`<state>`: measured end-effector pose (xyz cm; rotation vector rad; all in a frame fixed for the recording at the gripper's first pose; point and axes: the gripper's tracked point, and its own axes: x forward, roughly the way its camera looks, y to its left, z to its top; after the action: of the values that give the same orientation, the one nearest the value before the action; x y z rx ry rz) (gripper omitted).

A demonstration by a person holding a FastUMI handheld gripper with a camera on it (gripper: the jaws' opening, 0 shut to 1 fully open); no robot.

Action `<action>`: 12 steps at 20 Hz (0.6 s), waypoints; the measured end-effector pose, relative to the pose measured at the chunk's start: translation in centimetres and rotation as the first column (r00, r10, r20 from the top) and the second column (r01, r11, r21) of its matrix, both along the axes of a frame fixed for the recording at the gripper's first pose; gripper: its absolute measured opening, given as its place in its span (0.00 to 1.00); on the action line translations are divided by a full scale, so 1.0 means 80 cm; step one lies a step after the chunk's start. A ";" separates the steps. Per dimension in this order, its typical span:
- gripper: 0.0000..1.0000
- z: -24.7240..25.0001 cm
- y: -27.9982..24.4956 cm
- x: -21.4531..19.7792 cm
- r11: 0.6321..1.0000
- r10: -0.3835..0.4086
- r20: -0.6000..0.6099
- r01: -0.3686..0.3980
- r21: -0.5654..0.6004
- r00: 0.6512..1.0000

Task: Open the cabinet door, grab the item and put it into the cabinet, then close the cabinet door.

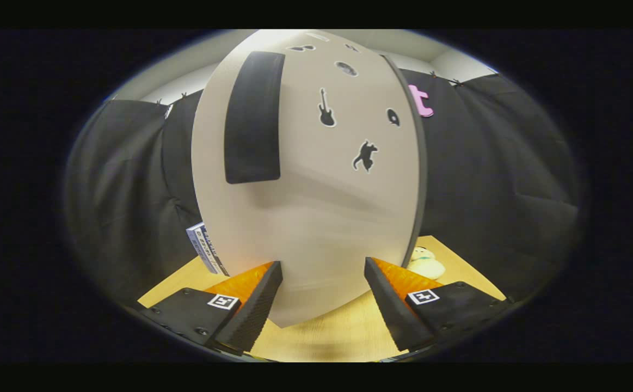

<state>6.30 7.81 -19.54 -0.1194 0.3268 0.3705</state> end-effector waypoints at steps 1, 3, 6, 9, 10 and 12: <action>0.97 -0.006 0.015 0.013 1.000 0.002 0.001 -0.002 -0.008 1.000; 0.96 -0.015 0.044 0.039 1.000 -0.002 0.001 0.002 -0.014 1.000; 0.95 -0.012 0.052 0.058 1.000 -0.023 0.000 0.023 0.002 1.000; 0.95 -0.016 0.067 0.078 0.997 -0.067 -0.011 0.067 0.043 0.998; 0.95 -0.017 0.071 0.087 0.995 -0.080 -0.016 0.081 0.055 0.997; 0.95 -0.022 0.080 0.103 0.993 -0.097 -0.023 0.098 0.058 0.995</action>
<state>14.54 14.17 -21.32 -0.0414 0.3395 0.2843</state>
